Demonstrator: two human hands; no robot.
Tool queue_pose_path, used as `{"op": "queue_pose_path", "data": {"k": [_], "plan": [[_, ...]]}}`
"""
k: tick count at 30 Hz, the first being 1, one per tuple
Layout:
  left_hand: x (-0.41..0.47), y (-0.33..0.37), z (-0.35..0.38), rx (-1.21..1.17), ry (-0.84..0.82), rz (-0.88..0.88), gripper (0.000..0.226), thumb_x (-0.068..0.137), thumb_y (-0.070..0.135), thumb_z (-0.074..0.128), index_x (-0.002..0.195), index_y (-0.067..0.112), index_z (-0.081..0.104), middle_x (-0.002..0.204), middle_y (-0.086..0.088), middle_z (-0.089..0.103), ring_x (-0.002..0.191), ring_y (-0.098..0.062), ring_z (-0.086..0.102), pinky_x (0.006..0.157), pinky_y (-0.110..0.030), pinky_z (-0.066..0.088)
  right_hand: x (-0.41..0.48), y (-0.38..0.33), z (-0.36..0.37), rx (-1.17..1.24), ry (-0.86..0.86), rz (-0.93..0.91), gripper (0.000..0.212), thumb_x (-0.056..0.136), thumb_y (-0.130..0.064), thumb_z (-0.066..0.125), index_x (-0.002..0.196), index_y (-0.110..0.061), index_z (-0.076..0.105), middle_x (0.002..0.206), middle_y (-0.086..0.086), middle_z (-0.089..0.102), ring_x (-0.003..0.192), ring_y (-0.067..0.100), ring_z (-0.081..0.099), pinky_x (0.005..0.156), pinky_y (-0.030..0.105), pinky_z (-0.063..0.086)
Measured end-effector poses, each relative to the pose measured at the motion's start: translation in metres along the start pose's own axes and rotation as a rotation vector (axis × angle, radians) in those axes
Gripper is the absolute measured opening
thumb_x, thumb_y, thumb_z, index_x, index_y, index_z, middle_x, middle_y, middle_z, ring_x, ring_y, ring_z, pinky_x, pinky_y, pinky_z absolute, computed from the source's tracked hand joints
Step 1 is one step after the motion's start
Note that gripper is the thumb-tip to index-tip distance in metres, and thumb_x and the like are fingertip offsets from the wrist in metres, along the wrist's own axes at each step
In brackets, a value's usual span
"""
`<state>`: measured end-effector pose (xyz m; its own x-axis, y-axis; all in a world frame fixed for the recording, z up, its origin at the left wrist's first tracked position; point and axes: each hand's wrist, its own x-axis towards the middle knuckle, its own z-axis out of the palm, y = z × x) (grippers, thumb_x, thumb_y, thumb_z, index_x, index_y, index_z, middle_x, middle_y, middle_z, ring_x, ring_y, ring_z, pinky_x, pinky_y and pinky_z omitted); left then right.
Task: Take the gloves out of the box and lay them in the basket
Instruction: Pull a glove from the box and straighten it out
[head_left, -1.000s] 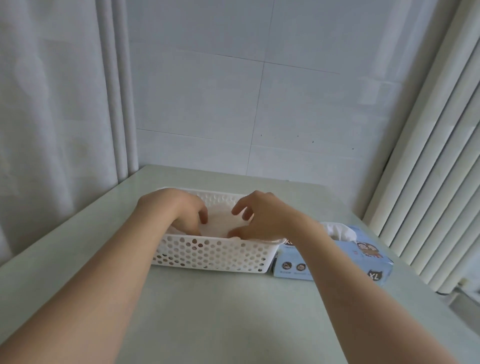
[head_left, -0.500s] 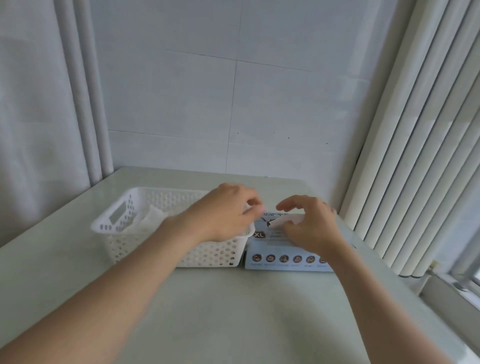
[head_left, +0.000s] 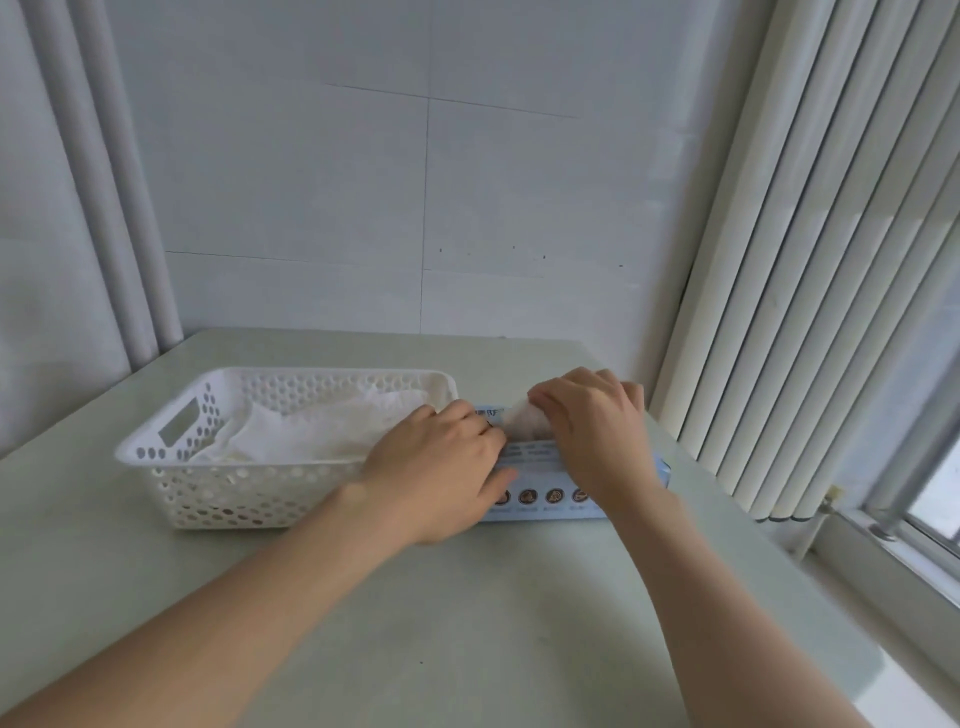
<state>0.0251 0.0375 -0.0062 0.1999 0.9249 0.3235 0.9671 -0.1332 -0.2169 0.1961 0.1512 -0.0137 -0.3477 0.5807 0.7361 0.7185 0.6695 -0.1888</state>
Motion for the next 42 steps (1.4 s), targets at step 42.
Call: {"op": "queue_pose_path", "data": {"k": [42], "plan": [[0.008,-0.022,-0.056,-1.415,0.324,-0.509,0.022,0.103,0.030,0.063,0.088,0.019,0.075,0.082,-0.002,0.069,0.075,-0.013,0.060,0.072,-0.030,0.045,0.005,-0.066,-0.040,1.457,-0.522,0.714,0.042,0.109,-0.049,0.048,0.102,-0.020,0.077,0.101,0.001,0.076,0.088,0.014,0.074,0.081,0.031,0.054]]}}
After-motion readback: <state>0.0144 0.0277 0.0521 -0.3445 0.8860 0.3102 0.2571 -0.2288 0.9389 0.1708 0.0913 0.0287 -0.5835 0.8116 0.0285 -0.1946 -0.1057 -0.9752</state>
